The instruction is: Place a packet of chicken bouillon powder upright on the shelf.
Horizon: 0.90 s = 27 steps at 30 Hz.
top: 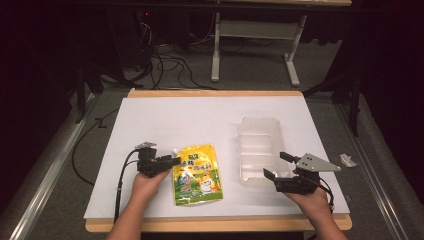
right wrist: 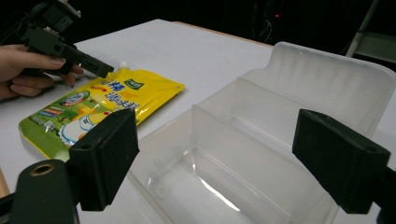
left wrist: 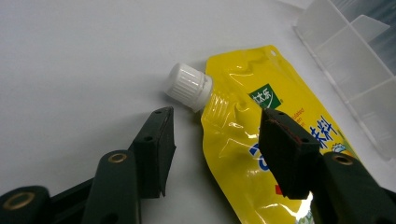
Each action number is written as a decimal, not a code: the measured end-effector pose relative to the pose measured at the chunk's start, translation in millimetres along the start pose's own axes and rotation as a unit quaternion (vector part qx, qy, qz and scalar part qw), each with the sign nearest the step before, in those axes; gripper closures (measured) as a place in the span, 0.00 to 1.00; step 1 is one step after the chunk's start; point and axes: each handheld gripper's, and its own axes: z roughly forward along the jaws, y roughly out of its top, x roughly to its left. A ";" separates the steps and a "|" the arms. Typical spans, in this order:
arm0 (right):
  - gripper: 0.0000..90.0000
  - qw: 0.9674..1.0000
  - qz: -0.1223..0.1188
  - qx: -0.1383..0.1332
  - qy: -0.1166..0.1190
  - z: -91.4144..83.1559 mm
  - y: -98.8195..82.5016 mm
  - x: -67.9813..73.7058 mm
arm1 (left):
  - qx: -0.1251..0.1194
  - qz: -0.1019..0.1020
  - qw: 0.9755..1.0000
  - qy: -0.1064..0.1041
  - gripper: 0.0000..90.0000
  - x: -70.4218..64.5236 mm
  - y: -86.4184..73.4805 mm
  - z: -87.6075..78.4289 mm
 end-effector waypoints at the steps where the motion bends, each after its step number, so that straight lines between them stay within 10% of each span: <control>1: 0.16 1.000 0.000 0.001 0.001 0.1 -0.1 0.5 | 0.002 -0.006 1.000 -0.007 0.54 0.4 -0.1 0.7; 12: 0.16 1.000 -0.002 0.004 0.008 4.5 -0.2 4.0 | 0.022 -0.016 0.999 -0.033 0.74 1.3 -1.8 3.3; 27: 0.17 1.000 0.004 0.001 0.005 2.0 -0.4 2.2 | 0.014 0.041 0.998 -0.037 1.00 -16.7 -7.0 2.9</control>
